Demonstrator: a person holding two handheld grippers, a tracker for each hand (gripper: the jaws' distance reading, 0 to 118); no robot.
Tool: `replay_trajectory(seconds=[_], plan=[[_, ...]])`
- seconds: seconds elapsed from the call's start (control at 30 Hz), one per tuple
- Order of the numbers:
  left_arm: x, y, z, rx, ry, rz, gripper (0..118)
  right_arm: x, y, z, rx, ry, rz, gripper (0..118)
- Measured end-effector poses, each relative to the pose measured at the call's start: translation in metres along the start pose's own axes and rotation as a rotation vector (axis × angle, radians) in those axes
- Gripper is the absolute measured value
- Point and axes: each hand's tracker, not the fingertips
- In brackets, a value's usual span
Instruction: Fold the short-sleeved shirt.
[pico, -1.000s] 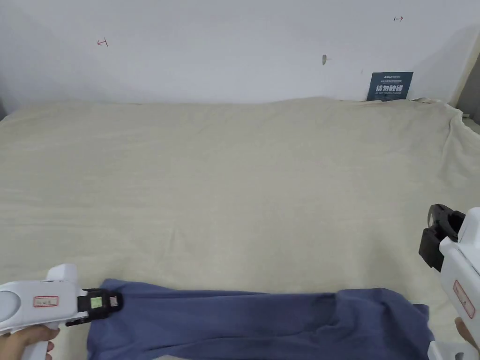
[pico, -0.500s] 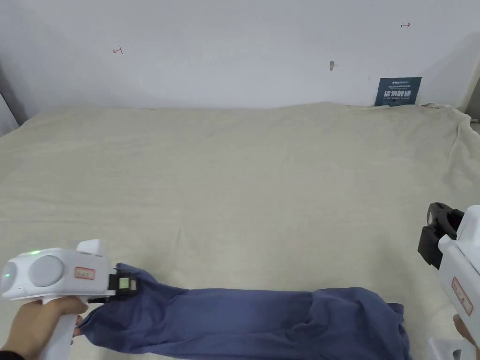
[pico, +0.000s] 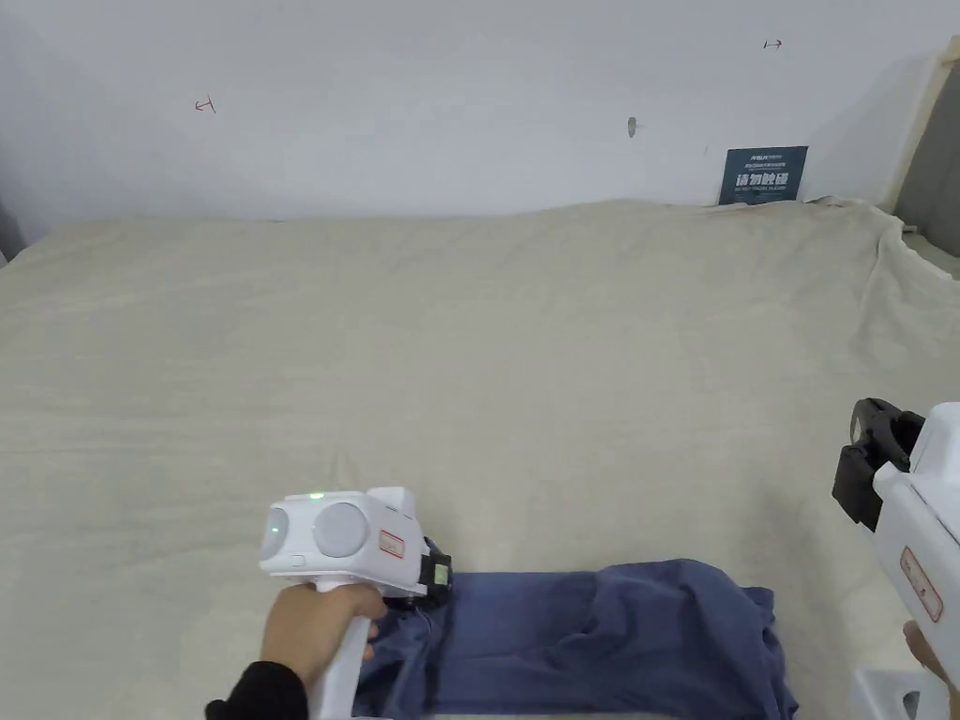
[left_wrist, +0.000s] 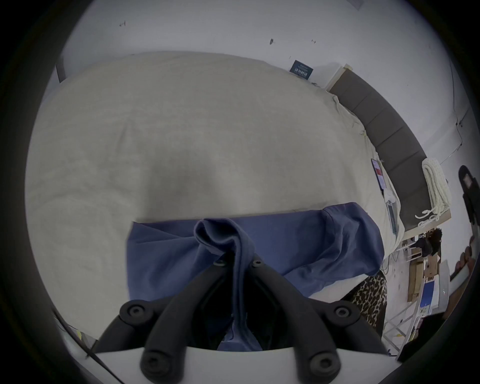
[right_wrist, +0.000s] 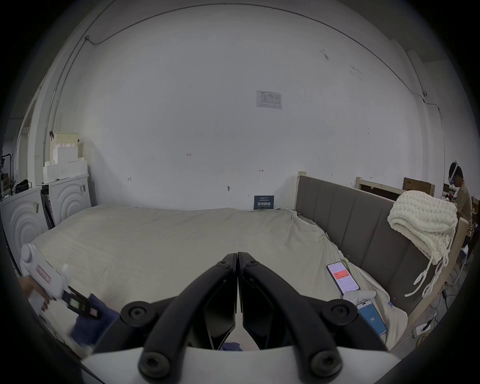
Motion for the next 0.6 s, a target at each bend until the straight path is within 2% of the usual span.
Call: replay_trajectory(seconds=[0.23, 0.33, 0.4, 0.47, 0.5, 0.53, 0.6], plan=[[0.024, -0.017, -0.045, -0.056, 0.08, 0.002, 6, 0.005, -0.002, 0.003, -0.009, -0.01, 0.005, 1], [0.028, -0.02, -0.044, -0.047, 0.088, 0.005, 17, 0.008, -0.002, 0.004, -0.008, -0.015, 0.007, 1], [0.029, -0.018, -0.042, -0.054, 0.074, 0.017, 44, 0.009, -0.002, 0.004, -0.008, -0.018, 0.004, 1], [0.032, -0.017, -0.035, -0.063, 0.031, 0.024, 83, 0.01, -0.002, 0.005, -0.008, -0.02, 0.004, 1], [0.034, -0.017, -0.027, -0.044, 0.018, 0.023, 95, 0.01, -0.002, 0.005, -0.008, -0.02, 0.003, 1], [0.034, -0.015, -0.019, -0.014, 0.0, 0.022, 99, 0.01, -0.001, 0.005, -0.007, -0.019, 0.002, 1], [0.034, -0.014, 0.002, 0.065, -0.034, 0.009, 98, 0.009, 0.0, 0.006, -0.005, -0.018, 0.001, 1]])
